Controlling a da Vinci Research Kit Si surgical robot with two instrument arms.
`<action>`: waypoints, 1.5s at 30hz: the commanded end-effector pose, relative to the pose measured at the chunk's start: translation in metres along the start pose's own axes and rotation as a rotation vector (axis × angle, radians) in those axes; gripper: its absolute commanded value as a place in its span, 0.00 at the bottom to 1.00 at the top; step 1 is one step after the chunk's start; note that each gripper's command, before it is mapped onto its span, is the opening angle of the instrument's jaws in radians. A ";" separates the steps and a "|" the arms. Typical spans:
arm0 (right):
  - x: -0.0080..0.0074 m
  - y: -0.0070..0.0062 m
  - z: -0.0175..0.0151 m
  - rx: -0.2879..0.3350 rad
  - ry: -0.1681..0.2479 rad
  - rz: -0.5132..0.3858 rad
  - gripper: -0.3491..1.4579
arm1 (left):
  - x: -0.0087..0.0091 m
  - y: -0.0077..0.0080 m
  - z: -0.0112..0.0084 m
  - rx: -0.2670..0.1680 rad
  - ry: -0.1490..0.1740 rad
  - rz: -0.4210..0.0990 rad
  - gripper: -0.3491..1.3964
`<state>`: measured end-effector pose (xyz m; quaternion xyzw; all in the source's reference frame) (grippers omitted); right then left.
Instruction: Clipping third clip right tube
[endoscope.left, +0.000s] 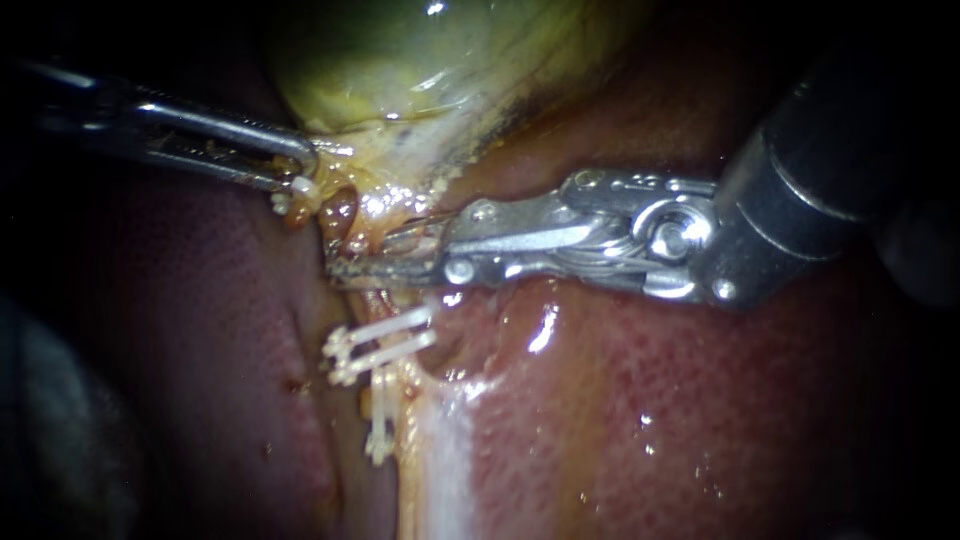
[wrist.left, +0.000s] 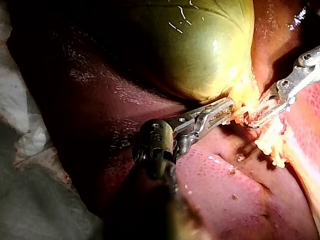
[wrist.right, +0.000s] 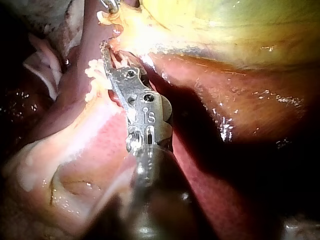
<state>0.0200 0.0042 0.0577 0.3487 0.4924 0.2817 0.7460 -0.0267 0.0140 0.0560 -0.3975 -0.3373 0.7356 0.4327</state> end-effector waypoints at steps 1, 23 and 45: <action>0.0001 -0.0001 0.0000 0.000 0.004 0.002 0.20 | 0.0000 0.0000 0.0000 0.000 0.000 0.000 0.00; -0.0007 0.0001 0.0006 0.033 0.049 0.040 0.47 | 0.0000 0.0000 -0.0001 0.000 0.000 0.000 0.00; -0.0020 0.0009 0.0019 0.194 0.276 0.109 0.47 | -0.0001 0.0000 0.0000 0.000 0.000 0.001 0.00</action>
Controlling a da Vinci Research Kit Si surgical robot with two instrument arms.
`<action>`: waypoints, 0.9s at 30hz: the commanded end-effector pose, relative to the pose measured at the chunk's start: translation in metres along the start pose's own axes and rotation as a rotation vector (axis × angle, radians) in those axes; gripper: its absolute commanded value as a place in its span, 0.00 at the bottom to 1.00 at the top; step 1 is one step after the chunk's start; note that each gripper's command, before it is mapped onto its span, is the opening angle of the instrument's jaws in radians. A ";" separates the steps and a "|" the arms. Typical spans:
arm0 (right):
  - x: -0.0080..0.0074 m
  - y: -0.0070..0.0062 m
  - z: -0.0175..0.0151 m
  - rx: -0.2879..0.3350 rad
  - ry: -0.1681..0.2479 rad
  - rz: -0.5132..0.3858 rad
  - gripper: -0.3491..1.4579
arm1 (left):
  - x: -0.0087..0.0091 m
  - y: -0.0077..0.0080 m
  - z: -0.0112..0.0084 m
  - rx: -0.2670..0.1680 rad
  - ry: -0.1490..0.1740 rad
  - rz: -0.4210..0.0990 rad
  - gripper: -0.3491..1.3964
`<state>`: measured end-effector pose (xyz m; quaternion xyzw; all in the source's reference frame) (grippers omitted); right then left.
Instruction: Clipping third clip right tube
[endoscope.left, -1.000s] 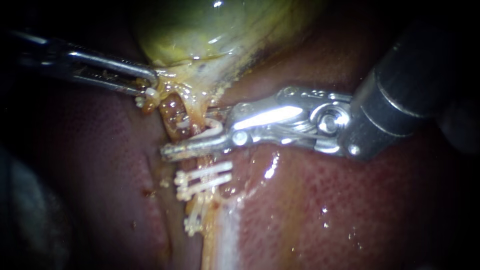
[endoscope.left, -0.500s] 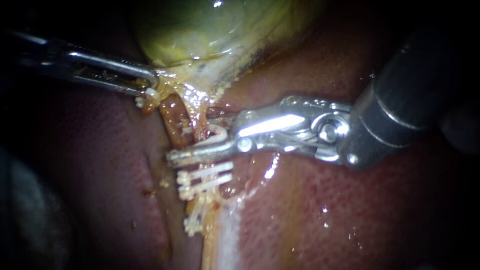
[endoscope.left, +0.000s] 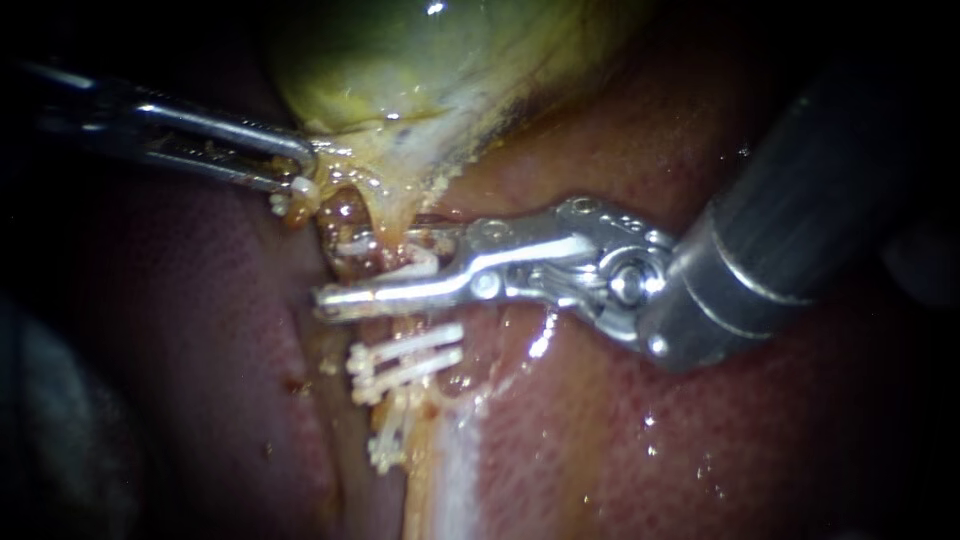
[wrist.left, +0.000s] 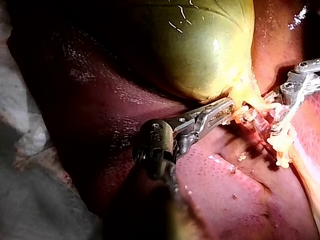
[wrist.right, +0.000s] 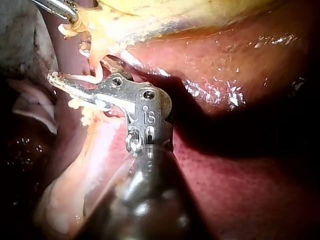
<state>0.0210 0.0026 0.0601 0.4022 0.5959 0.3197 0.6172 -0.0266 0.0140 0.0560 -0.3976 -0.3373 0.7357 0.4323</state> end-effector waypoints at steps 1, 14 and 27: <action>0.0001 0.0000 0.0002 0.002 -0.003 -0.001 0.47 | 0.0000 0.0000 0.0000 0.000 0.000 0.000 0.00; 0.0019 -0.0012 0.0011 0.044 -0.008 0.029 0.46 | 0.0000 0.0000 0.0000 0.000 0.000 0.000 0.00; 0.0083 -0.0043 0.0007 0.083 0.038 0.071 0.44 | -0.0001 0.0000 0.0000 0.000 0.000 0.000 0.00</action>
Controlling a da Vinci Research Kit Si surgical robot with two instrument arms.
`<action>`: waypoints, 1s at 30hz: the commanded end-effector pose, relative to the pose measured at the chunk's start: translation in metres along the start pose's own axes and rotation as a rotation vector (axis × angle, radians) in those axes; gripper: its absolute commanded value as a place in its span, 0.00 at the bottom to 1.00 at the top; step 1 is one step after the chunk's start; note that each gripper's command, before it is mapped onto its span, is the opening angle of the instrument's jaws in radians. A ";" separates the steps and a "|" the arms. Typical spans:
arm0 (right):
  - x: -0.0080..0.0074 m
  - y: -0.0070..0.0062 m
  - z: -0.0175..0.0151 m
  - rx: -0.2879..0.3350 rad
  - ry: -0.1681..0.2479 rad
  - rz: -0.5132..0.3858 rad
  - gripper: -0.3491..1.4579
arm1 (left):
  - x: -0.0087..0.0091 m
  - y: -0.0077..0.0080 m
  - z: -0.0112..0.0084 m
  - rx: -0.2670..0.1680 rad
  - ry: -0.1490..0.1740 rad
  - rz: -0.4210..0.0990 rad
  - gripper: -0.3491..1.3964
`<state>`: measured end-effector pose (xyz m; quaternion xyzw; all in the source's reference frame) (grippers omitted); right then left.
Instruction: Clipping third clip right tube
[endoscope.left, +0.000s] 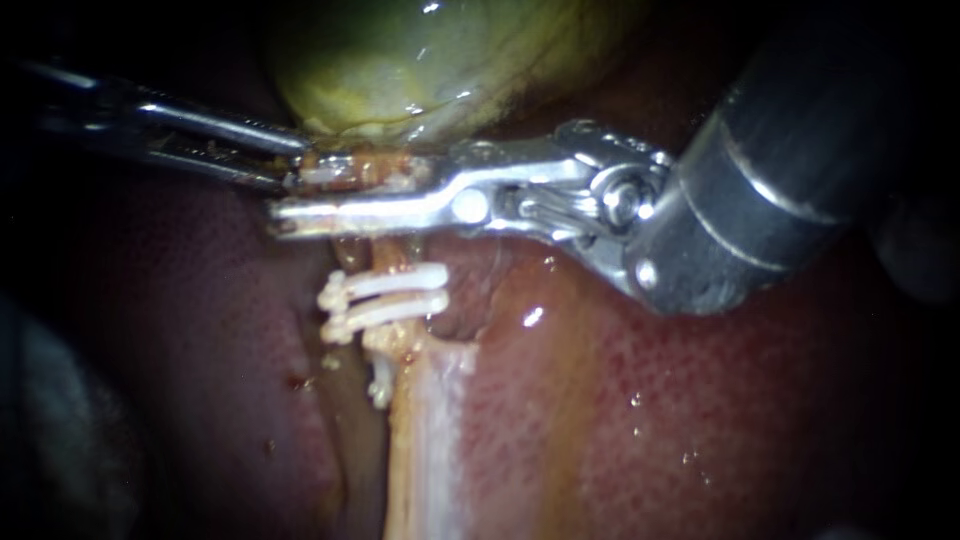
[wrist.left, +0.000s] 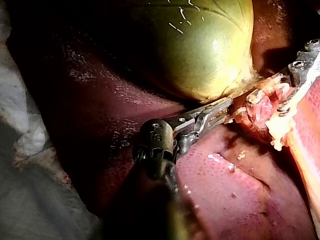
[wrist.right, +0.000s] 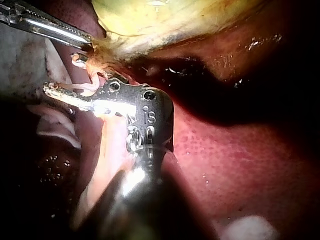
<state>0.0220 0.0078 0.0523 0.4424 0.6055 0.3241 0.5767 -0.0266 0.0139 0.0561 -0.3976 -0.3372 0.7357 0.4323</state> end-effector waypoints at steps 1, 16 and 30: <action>0.0001 0.0001 -0.0001 -0.005 0.004 0.000 0.44 | 0.0000 0.0000 0.0000 0.000 0.000 0.000 0.00; -0.0001 0.0000 -0.0010 -0.056 -0.024 0.112 0.12 | 0.0000 0.0000 0.0000 0.000 0.000 0.000 0.00; -0.0010 -0.0002 -0.0017 -0.067 -0.062 0.202 0.00 | 0.0000 0.0000 0.0000 -0.002 -0.002 0.000 0.00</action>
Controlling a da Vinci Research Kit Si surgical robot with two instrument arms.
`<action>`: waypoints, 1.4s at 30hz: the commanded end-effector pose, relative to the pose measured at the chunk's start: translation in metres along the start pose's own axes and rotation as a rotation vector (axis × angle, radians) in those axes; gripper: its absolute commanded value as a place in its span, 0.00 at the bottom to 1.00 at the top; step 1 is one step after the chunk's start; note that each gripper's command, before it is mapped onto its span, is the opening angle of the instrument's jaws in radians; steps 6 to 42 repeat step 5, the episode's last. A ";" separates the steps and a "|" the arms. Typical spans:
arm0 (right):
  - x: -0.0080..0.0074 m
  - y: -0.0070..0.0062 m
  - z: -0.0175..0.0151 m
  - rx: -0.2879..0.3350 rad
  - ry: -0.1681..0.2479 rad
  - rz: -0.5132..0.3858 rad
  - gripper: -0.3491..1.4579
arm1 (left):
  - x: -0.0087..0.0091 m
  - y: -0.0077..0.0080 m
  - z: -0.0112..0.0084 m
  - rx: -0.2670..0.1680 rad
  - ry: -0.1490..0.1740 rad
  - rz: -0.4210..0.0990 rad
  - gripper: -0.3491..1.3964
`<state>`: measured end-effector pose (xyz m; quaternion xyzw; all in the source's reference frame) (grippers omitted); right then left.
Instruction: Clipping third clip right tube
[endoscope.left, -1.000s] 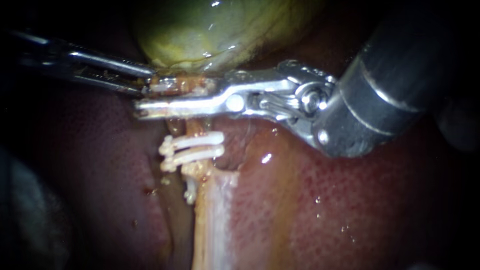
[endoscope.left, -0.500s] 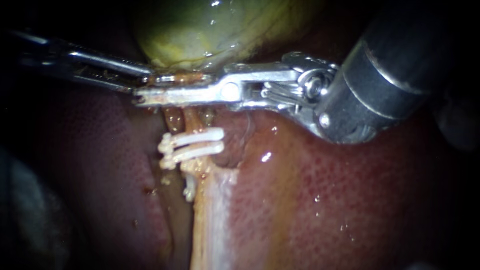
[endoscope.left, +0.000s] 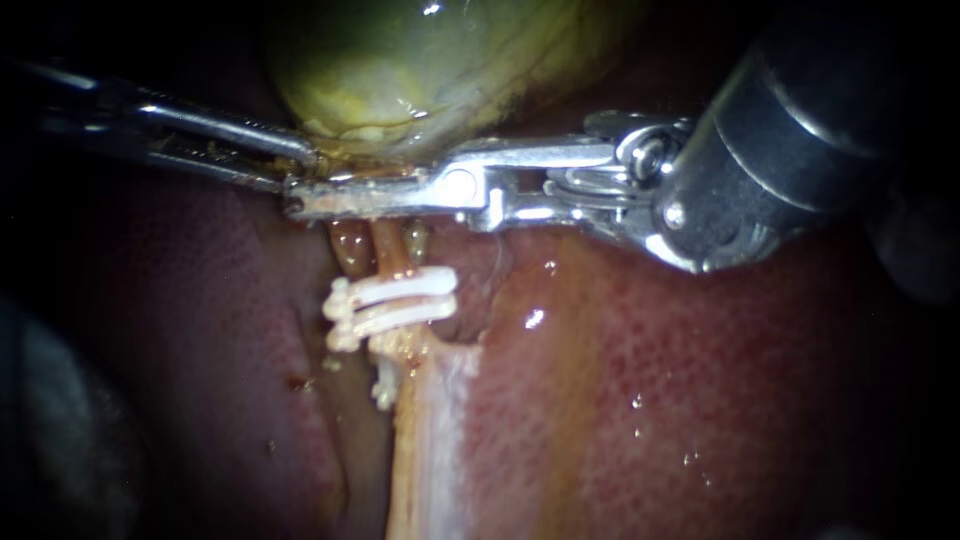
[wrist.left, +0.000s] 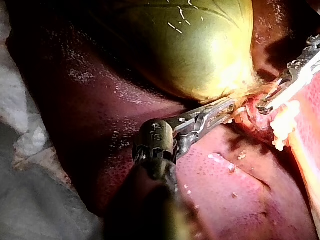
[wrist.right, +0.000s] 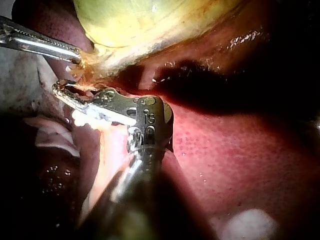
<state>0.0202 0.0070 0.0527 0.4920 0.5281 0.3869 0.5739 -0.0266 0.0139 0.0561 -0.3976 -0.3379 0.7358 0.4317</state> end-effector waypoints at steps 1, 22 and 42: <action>-0.0001 0.0001 0.0001 -0.001 0.000 -0.002 0.00 | 0.0000 0.0000 0.0000 -0.001 -0.001 0.000 0.00; -0.0003 0.0003 0.0001 -0.001 -0.001 0.009 0.00 | 0.0000 0.0000 0.0000 -0.001 -0.001 0.000 0.00; -0.0003 0.0003 0.0001 -0.001 -0.001 0.009 0.00 | 0.0000 0.0000 0.0000 -0.001 -0.001 0.000 0.00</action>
